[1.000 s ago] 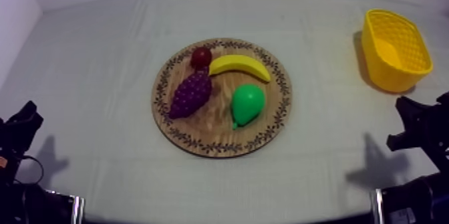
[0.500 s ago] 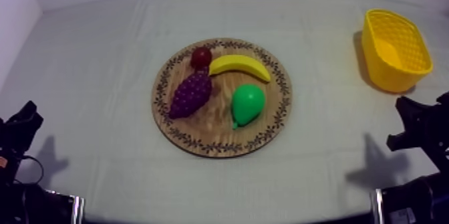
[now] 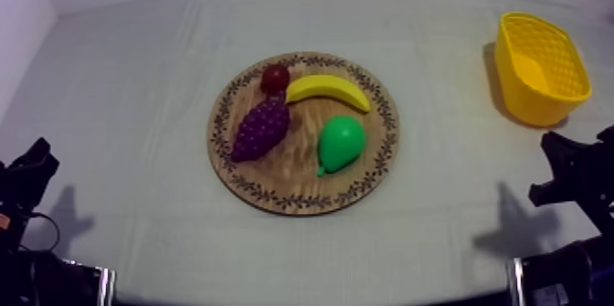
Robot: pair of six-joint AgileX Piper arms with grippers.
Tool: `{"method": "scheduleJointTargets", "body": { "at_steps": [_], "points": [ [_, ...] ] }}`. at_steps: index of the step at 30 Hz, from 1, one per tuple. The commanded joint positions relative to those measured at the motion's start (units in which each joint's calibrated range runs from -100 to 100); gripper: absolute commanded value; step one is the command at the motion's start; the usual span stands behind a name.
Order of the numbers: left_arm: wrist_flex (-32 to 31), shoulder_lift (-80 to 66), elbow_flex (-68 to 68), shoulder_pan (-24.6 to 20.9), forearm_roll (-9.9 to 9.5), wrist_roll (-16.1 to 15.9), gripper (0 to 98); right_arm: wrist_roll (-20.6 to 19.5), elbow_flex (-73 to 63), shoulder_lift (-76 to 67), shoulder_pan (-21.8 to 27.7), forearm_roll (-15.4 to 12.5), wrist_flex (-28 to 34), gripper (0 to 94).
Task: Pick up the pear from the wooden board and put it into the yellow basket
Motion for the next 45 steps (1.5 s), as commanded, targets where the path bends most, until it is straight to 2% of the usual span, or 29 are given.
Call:
{"method": "scheduleJointTargets", "body": {
  "at_steps": [1,16,23,28,32,40,45],
  "points": [
    [0.0,0.0,0.0,0.0,0.01,0.0,0.1,0.0,0.0,0.0,0.0,0.0,0.0,0.6],
    [0.0,0.0,0.0,0.0,0.01,0.0,0.1,0.0,0.0,0.0,0.0,0.0,0.0,0.6],
    [0.0,0.0,0.0,0.0,0.01,0.0,0.1,-4.3,-0.3,0.0,0.0,0.0,1.2,0.8],
    [0.0,0.0,0.0,0.0,0.01,0.0,0.1,-5.7,-0.5,0.0,0.6,0.1,2.3,0.9],
    [0.0,0.0,0.0,0.0,0.01,0.0,0.1,-8.1,-1.0,0.0,1.1,1.5,3.7,0.8],
    [0.0,0.0,0.0,0.0,0.01,0.0,0.1,-9.4,-2.0,0.0,1.3,3.4,5.3,0.5],
    [0.0,0.0,0.0,0.0,0.01,0.0,0.1,-8.5,-7.7,0.0,1.3,1.8,8.5,0.5]
  ]
}}
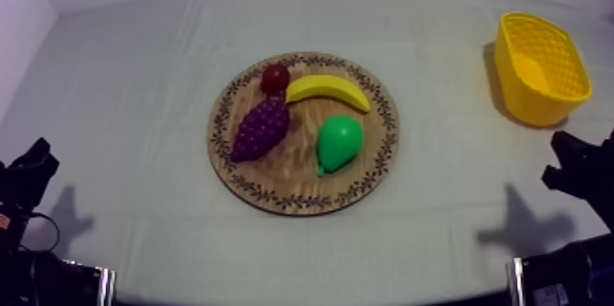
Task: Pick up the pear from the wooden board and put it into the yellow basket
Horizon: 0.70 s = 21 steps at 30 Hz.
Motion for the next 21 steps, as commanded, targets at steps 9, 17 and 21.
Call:
{"method": "scheduleJointTargets", "body": {
  "at_steps": [9,17,21],
  "points": [
    [0.0,0.0,0.0,0.0,0.01,0.0,0.1,4.0,-14.1,4.3,0.8,-4.2,2.3,0.5],
    [0.0,0.0,0.0,0.0,0.01,0.0,0.1,3.4,-33.5,20.9,0.2,-6.3,4.3,1.6],
    [0.0,0.0,0.0,0.0,0.01,0.0,0.1,1.8,-45.2,30.2,-2.3,-6.3,7.5,2.7]
  ]
}}
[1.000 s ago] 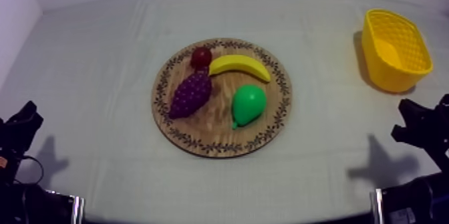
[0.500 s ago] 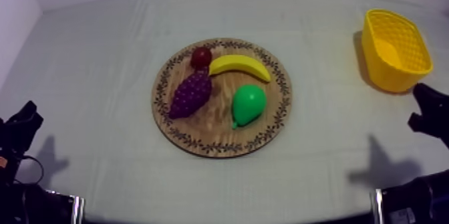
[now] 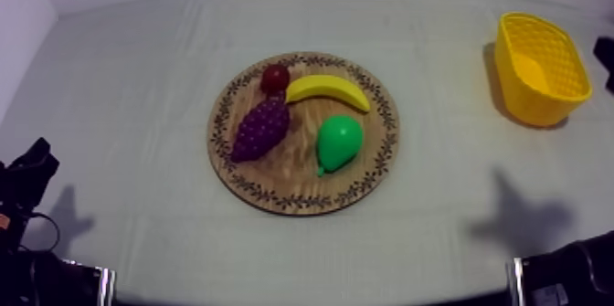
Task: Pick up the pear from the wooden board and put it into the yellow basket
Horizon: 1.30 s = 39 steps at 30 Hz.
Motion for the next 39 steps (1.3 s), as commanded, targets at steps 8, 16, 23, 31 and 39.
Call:
{"method": "scheduleJointTargets", "body": {
  "at_steps": [8,16,23,31,39],
  "points": [
    [0.0,0.0,0.0,0.0,0.01,0.0,0.1,-5.3,-29.7,25.3,-8.0,2.2,9.2,1.6],
    [0.0,0.0,0.0,0.0,0.01,0.0,0.1,-8.7,-39.4,38.9,-15.6,3.2,14.0,0.7],
    [0.0,0.0,0.0,0.0,0.01,0.0,0.1,-7.7,-41.7,47.5,-17.4,1.1,15.0,0.5],
    [0.0,0.0,0.0,0.0,0.01,0.0,0.1,-0.9,-39.5,56.5,-17.9,-2.1,13.8,0.5],
    [0.0,0.0,0.0,0.0,0.01,0.0,0.1,10.3,-35.6,62.8,-18.8,-7.0,11.5,0.5]
  ]
}}
